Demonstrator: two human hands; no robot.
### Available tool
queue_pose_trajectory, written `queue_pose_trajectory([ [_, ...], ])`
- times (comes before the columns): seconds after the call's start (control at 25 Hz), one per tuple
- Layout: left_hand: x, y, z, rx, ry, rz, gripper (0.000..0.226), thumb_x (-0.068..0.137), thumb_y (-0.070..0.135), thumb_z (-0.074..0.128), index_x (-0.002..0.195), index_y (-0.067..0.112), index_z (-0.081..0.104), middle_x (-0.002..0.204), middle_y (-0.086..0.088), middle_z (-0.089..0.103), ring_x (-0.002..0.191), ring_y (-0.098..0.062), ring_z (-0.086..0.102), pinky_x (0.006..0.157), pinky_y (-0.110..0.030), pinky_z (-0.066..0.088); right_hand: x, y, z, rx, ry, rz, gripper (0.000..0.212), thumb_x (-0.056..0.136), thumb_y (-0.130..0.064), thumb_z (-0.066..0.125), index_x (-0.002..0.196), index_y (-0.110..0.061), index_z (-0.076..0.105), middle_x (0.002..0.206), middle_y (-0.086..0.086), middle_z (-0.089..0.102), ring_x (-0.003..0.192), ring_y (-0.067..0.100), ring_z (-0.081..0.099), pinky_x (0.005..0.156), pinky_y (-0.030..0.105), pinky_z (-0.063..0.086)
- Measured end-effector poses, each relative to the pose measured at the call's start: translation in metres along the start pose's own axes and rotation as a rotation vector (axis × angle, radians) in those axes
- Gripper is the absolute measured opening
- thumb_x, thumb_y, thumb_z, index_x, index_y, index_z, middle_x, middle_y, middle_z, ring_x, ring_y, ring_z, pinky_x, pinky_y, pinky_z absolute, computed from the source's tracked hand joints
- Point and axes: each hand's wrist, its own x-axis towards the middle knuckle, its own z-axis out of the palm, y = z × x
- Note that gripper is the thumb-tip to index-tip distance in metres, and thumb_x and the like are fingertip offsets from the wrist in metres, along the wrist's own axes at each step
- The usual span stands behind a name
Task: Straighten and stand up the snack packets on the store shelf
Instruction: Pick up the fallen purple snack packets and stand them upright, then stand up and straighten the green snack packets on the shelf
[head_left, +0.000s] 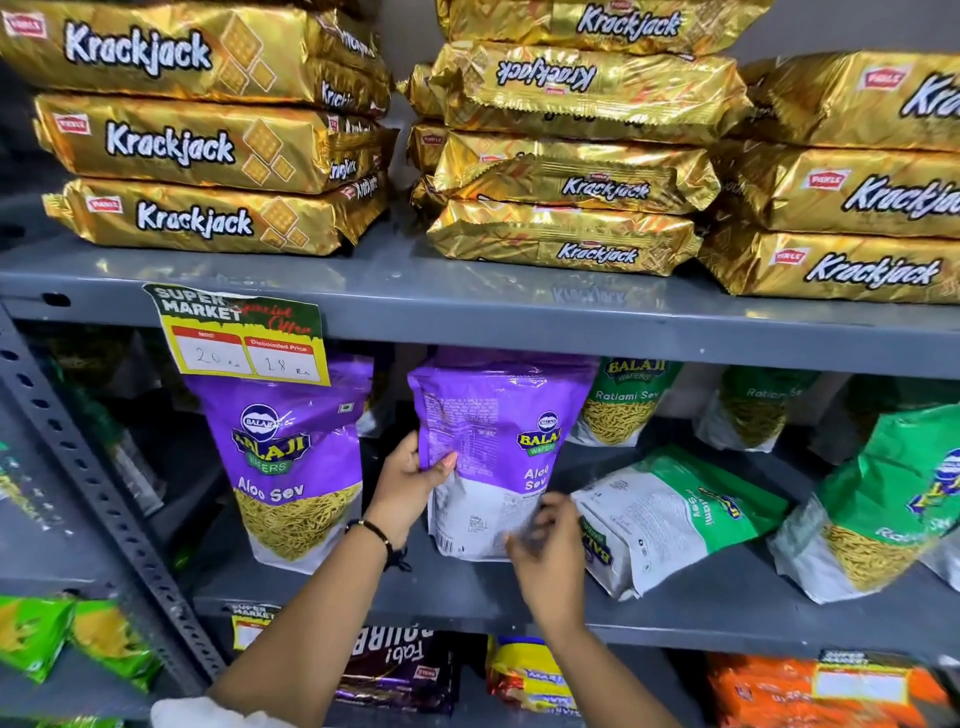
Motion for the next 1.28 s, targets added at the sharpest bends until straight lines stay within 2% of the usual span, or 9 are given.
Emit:
queue_pose_trajectory([
  [0.16, -0.012, 0.014, 0.003, 0.176, 0.061, 0.060, 0.026, 0.078, 0.017, 0.065, 0.104, 0.023, 0.062, 0.084, 0.016, 0.073, 0.092, -0.015, 0.066, 0.087, -0.032, 0.055, -0.016, -0.004, 0.016, -0.098, -0.182, -0.068, 0.070, 0.055, -0.029, 0.073, 0.118, -0.010, 0.048, 0.113, -0.002, 0.043, 0.108, 0.014, 0.049, 0.090, 0.000, 0.032],
  [0.28, -0.046, 0.015, 0.019, 0.559, 0.028, 0.159, 0.049, 0.068, 0.046, 0.062, 0.115, 0.034, 0.054, 0.081, -0.001, 0.076, 0.078, -0.018, 0.070, 0.072, -0.034, 0.057, -0.012, -0.014, 0.019, -0.057, -0.235, -0.021, 0.104, 0.044, -0.047, 0.067, 0.133, -0.005, 0.033, 0.129, 0.002, 0.030, 0.121, 0.010, 0.035, 0.099, 0.005, 0.023],
  [0.4, -0.070, 0.024, 0.031, 0.390, -0.217, 0.094, 0.060, 0.065, 0.050, 0.066, 0.121, 0.047, 0.048, 0.088, 0.000, 0.077, 0.075, -0.003, 0.069, 0.078, -0.032, 0.055, 0.007, -0.011, 0.009, -0.033, -0.151, 0.004, 0.081, 0.046, -0.042, 0.065, 0.118, -0.009, 0.050, 0.114, 0.002, 0.036, 0.104, 0.015, 0.046, 0.087, 0.014, 0.035],
  [0.56, -0.036, 0.032, 0.010, 0.112, 0.230, 0.104, 0.021, 0.079, 0.017, 0.064, 0.093, 0.031, 0.057, 0.086, -0.003, 0.064, 0.074, -0.004, 0.059, 0.077, -0.035, 0.045, 0.032, -0.003, -0.014, 0.110, -0.253, 0.138, 0.043, 0.059, -0.005, 0.080, 0.093, -0.019, 0.058, 0.101, 0.010, 0.062, 0.089, 0.019, 0.061, 0.077, 0.029, 0.050],
  [0.72, -0.003, 0.035, 0.006, -0.050, 0.156, -0.018, 0.052, 0.082, 0.012, 0.062, 0.129, 0.016, 0.040, 0.127, -0.003, 0.050, 0.105, -0.010, 0.054, 0.089, -0.021, 0.047, 0.046, 0.006, -0.024, 0.330, -0.371, 0.245, 0.039, 0.068, 0.010, 0.069, 0.093, -0.019, 0.058, 0.082, -0.005, 0.074, 0.076, 0.013, 0.066, 0.053, 0.017, 0.052],
  [0.84, 0.000, 0.028, 0.006, -0.120, 0.112, 0.013, 0.028, 0.084, 0.008, 0.058, 0.111, 0.016, 0.056, 0.111, -0.005, 0.063, 0.086, -0.002, 0.061, 0.068, -0.007, 0.050, 0.055, 0.008, -0.020, 0.336, -0.418, 0.270, 0.038, 0.074, 0.010, 0.063, 0.099, -0.019, 0.059, 0.086, -0.009, 0.075, 0.090, 0.015, 0.067, 0.070, 0.024, 0.055],
  [1.0, 0.000, 0.021, 0.005, -0.206, 0.169, 0.066, 0.019, 0.083, 0.008, 0.059, 0.095, 0.022, 0.061, 0.096, 0.002, 0.068, 0.075, 0.003, 0.065, 0.065, -0.014, 0.052, 0.058, 0.007, -0.012, 0.293, -0.460, 0.289, 0.035, 0.077, 0.004, 0.062, 0.101, -0.021, 0.060, 0.114, 0.013, 0.066, 0.110, 0.028, 0.060, 0.092, 0.042, 0.050],
  [1.16, -0.010, 0.023, 0.014, -0.087, 0.378, 0.140, 0.043, 0.079, 0.021, 0.065, 0.118, 0.018, 0.047, 0.114, -0.009, 0.057, 0.096, -0.012, 0.059, 0.084, -0.031, 0.050, 0.052, 0.002, -0.014, 0.286, -0.440, 0.256, 0.045, 0.077, 0.005, 0.063, 0.112, -0.021, 0.052, 0.114, 0.009, 0.065, 0.101, 0.020, 0.061, 0.077, 0.028, 0.051],
  [1.28, -0.040, 0.017, 0.031, 0.372, 0.609, 0.482, 0.045, 0.077, 0.038, 0.060, 0.110, 0.012, 0.044, 0.111, -0.016, 0.049, 0.104, -0.030, 0.045, 0.093, -0.048, 0.040, 0.043, -0.011, -0.025, 0.235, -0.162, 0.096, 0.050, 0.070, 0.010, 0.054, 0.108, -0.022, 0.051, 0.100, 0.001, 0.065, 0.091, 0.012, 0.062, 0.078, 0.020, 0.050],
])
